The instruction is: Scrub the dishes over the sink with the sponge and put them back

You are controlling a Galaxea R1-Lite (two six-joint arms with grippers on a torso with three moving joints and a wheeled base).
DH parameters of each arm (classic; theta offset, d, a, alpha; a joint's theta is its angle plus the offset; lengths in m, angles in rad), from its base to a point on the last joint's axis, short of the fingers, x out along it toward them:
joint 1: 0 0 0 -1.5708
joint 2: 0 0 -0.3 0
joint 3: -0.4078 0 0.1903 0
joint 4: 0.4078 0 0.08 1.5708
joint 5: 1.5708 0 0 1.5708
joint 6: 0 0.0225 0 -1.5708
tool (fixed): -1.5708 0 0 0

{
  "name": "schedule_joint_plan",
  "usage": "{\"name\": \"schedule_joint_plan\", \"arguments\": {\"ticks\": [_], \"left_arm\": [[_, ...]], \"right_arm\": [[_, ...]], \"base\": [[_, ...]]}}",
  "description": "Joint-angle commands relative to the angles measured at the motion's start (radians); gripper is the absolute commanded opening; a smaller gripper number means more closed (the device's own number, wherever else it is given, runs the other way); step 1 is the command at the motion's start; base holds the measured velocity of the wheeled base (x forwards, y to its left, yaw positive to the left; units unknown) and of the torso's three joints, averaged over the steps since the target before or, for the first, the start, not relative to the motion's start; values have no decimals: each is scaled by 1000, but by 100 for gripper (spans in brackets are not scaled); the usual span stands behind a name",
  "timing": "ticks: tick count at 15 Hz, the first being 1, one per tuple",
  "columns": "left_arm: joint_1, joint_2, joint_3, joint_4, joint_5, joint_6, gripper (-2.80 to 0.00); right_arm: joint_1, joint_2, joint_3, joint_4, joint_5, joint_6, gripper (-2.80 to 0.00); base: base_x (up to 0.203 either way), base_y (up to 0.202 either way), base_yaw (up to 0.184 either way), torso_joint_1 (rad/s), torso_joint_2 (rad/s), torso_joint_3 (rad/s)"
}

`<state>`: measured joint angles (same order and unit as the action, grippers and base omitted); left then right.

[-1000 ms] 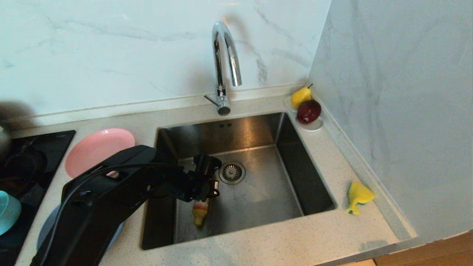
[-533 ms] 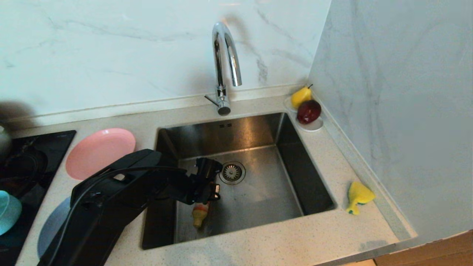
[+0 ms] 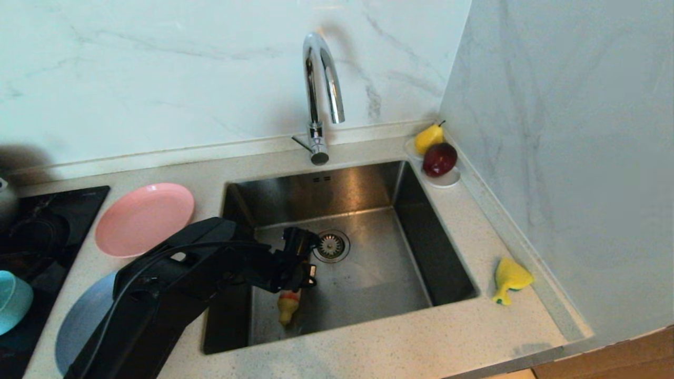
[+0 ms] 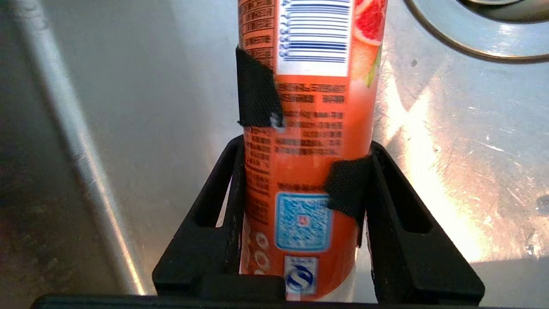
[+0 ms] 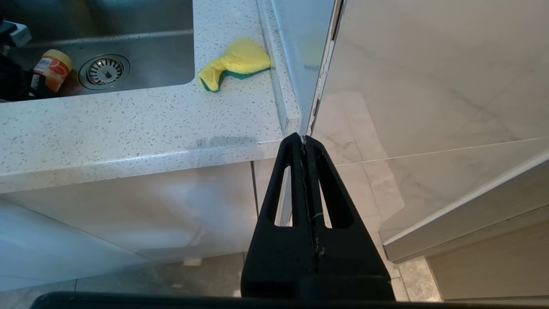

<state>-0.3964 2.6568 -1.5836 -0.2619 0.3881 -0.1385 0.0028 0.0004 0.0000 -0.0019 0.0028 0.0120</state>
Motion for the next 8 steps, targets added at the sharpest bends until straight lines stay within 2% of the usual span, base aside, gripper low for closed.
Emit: {"name": "schedule_joint_plan", "arguments": {"ticks": [1, 4, 8], "left_arm": [[1, 23, -20, -3, -8, 0, -280], [1, 14, -20, -1, -25, -4, -280], [7, -34, -6, 40, -117, -16, -280]], "right_arm": [[0, 0, 0, 0, 0, 0, -280], [0, 0, 0, 0, 0, 0, -280], [0, 0, 0, -1, 0, 0, -280]], "base": [[0, 0, 0, 0, 0, 0], [0, 0, 0, 0, 0, 0], [0, 0, 0, 0, 0, 0]]}}
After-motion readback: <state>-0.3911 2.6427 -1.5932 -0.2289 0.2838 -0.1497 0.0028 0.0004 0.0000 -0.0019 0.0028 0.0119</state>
